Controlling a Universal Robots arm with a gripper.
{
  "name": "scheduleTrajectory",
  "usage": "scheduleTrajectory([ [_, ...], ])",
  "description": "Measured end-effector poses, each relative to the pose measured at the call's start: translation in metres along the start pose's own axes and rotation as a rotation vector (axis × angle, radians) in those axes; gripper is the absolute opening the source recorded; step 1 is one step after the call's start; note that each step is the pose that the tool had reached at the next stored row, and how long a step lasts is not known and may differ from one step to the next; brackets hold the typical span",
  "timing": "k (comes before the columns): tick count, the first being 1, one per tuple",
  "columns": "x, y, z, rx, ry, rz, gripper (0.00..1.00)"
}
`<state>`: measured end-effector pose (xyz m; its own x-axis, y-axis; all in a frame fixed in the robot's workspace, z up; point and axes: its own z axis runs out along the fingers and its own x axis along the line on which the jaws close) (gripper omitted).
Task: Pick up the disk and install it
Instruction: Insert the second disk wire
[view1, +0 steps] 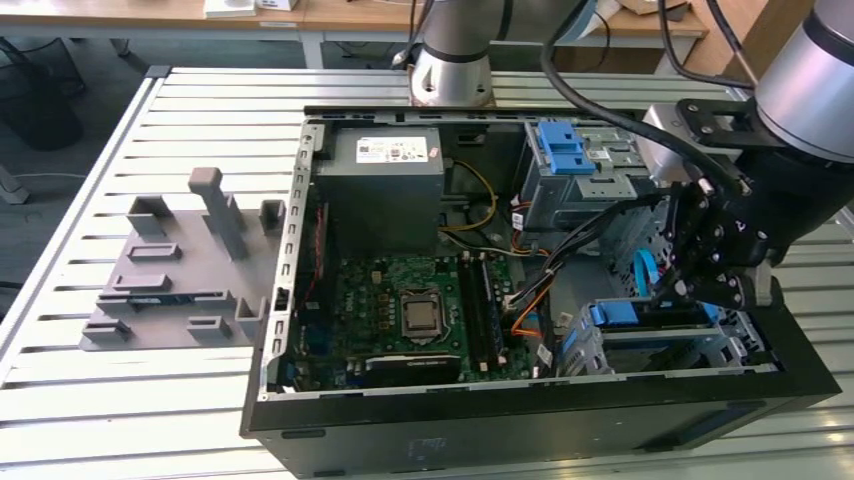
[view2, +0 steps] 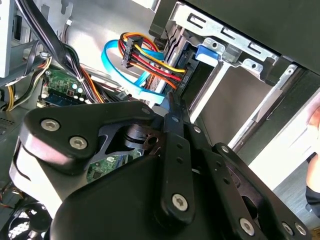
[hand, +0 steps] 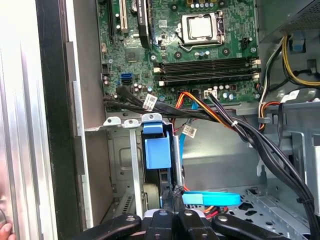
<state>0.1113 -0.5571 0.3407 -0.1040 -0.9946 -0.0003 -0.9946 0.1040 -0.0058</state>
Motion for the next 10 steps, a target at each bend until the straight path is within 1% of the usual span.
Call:
scheduleTrajectory([
  [7,0.0,0.0,-0.0064,-0.0001,0.0,0.0,0.11],
  [10,0.0,0.0,-0.0075,-0.0001,-0.0004,0.0,0.11],
])
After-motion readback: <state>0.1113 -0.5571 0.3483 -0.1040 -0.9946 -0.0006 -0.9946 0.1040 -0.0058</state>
